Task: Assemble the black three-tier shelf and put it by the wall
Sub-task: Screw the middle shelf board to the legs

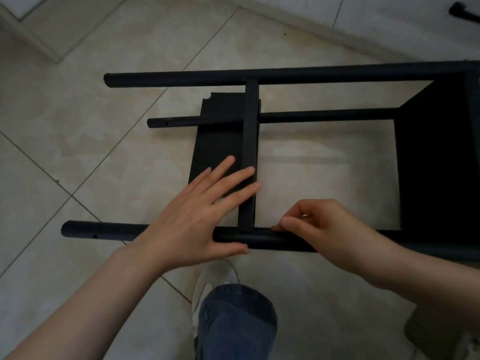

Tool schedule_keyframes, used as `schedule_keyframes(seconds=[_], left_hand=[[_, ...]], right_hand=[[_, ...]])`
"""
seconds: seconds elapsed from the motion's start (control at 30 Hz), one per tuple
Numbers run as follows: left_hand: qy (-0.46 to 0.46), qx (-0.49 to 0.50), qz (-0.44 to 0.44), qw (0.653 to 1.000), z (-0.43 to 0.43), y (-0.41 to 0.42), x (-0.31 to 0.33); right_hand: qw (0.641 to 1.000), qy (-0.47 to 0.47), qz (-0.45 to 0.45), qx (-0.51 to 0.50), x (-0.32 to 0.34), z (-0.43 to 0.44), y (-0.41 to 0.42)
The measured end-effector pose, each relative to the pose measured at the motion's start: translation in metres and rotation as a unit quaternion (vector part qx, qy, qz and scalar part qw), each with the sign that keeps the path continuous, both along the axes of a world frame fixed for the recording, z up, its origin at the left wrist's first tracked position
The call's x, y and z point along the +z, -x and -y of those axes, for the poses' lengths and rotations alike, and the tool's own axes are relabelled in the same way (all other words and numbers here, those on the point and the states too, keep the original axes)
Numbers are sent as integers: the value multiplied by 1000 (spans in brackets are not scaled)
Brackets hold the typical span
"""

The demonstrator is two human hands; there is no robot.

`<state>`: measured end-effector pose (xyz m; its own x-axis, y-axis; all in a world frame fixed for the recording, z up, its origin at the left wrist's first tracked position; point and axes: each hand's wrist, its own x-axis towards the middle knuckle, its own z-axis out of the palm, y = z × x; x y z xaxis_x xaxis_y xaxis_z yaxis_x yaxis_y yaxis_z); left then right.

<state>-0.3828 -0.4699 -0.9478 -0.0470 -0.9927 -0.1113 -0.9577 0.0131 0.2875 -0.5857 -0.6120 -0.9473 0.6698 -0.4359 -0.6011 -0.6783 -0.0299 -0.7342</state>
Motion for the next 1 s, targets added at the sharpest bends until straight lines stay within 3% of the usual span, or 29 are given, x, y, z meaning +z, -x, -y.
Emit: schedule_keyframes(seconds=[0.1, 0.3, 0.53, 1.0], left_hand=[[-1, -42, -8, 999, 2, -5, -5], [18, -23, -103, 994, -9, 0, -24], [45, -24, -103, 993, -11, 2, -29], [56, -11, -117, 991, -9, 7, -32]], right_hand=[[1000, -7, -9, 7, -3, -1, 0], [998, -43, -15, 47, -7, 4, -5], [991, -127, 23, 40, -15, 13, -21], [994, -22, 46, 99, -41, 8, -54]])
